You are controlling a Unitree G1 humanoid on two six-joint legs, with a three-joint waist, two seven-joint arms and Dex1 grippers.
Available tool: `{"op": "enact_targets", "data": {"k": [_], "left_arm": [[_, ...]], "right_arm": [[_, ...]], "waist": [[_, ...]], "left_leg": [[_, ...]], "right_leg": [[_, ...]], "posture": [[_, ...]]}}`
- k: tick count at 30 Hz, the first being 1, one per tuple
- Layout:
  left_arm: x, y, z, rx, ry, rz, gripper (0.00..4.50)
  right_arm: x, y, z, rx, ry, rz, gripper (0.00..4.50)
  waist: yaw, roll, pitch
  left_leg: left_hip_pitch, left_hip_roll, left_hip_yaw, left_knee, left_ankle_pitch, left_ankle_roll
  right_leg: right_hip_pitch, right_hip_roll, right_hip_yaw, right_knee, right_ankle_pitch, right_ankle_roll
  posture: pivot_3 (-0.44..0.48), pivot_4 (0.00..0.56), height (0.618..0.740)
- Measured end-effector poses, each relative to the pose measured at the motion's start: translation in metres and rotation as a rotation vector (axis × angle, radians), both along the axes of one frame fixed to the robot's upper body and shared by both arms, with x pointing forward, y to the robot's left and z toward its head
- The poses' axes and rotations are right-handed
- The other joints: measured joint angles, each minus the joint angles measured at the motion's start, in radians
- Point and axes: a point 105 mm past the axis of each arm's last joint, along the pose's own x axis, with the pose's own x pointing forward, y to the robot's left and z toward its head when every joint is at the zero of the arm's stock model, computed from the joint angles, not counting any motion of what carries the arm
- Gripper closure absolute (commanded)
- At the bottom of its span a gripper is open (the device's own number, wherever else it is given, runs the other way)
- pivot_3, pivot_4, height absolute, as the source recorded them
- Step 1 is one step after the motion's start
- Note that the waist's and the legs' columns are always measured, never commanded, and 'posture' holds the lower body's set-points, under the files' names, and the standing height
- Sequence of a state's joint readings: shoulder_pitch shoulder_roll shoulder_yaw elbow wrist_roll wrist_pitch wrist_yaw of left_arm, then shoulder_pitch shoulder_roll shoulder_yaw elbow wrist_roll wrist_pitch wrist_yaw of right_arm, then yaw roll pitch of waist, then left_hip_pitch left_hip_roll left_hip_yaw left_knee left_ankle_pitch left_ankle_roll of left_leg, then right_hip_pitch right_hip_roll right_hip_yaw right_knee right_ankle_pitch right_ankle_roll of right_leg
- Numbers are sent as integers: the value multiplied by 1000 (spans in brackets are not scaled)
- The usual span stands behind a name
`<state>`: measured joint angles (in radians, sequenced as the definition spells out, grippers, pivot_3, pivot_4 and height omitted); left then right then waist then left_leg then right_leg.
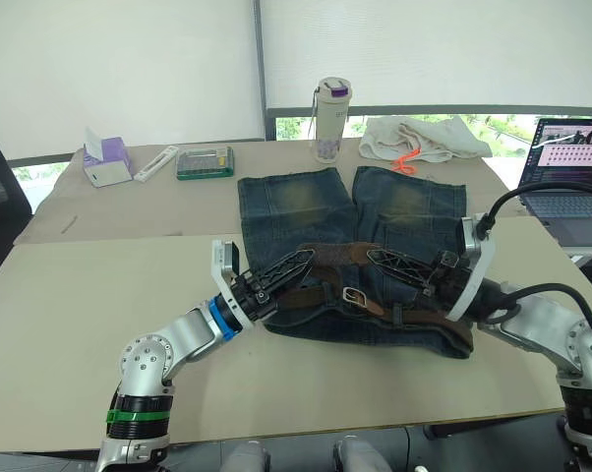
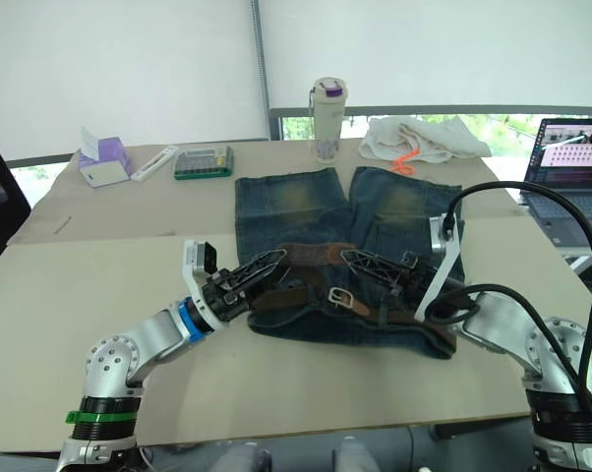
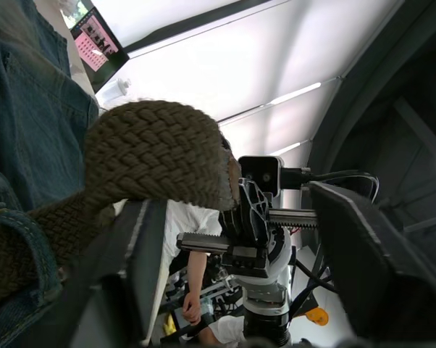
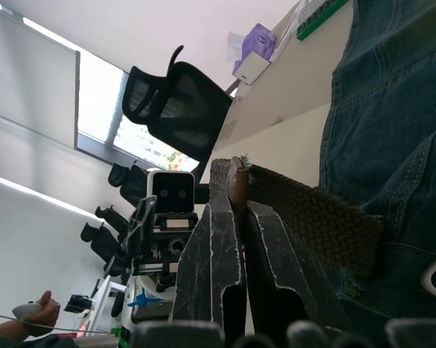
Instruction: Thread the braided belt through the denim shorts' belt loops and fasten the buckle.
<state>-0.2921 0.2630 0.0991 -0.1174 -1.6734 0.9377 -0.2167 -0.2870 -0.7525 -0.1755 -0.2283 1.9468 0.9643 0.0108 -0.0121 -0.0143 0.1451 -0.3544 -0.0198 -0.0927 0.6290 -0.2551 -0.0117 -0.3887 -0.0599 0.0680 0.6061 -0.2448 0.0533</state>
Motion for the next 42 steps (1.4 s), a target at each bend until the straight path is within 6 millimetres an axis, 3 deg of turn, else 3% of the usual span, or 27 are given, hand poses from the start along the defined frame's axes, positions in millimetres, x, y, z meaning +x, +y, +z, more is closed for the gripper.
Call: {"op": "enact_targets", "data": {"k": [4,5,6,15,16,23,33,36,42], "left_arm": [[0,-1,-1,-3,3,0,3822],[0,-1,-1,-3,3,0,3904],[0,-1,-1,-1,4,1,4482],[0,-2,-2,4,4,-1,4482],[1,-2,-3,10,3,2,3814],[-1,-3,-2,10,-9,-5,1498],[-2,-4,-6,40,-22,-22,1498],[-3,-5,-7,40,-28,-26,2194],[-3,-7,-7,32,-29,-25,4323]], "right_arm": [[-1,-1,-2,3,4,3,4500],[-1,-1,-2,3,4,3,4500],[-2,-1,-2,5,5,5,4500],[-3,-1,-5,-1,5,7,4500],[-3,0,-6,-5,4,6,4500],[-4,2,-7,-16,2,13,4500],[-3,3,-6,-24,-5,13,4500],[-4,4,-7,-25,-3,20,4500],[-5,8,-9,-29,2,32,4500]], "waist": [[0,0,0],[0,0,0],[0,0,0],[0,0,0],[0,0,0],[0,0,0],[0,0,0],[0,0,0],[0,0,0]], "left_leg": [[0,0,0,0,0,0],[0,0,0,0,0,0],[0,0,0,0,0,0],[0,0,0,0,0,0],[0,0,0,0,0,0],[0,0,0,0,0,0],[0,0,0,-1,0,0],[0,0,0,-1,0,0],[0,0,0,-1,0,0]], "right_leg": [[0,0,0,0,0,0],[0,0,0,0,0,0],[0,0,0,0,0,0],[0,0,0,0,0,0],[0,0,0,0,0,0],[0,0,0,-1,0,0],[0,0,0,-2,0,0],[0,0,0,-2,0,0],[0,0,0,-2,0,0]], "posture": [[0,150,740],[0,150,740],[0,150,740],[0,150,740],[0,150,740],[0,150,740],[0,150,740],[0,150,740],[0,150,740]]}}
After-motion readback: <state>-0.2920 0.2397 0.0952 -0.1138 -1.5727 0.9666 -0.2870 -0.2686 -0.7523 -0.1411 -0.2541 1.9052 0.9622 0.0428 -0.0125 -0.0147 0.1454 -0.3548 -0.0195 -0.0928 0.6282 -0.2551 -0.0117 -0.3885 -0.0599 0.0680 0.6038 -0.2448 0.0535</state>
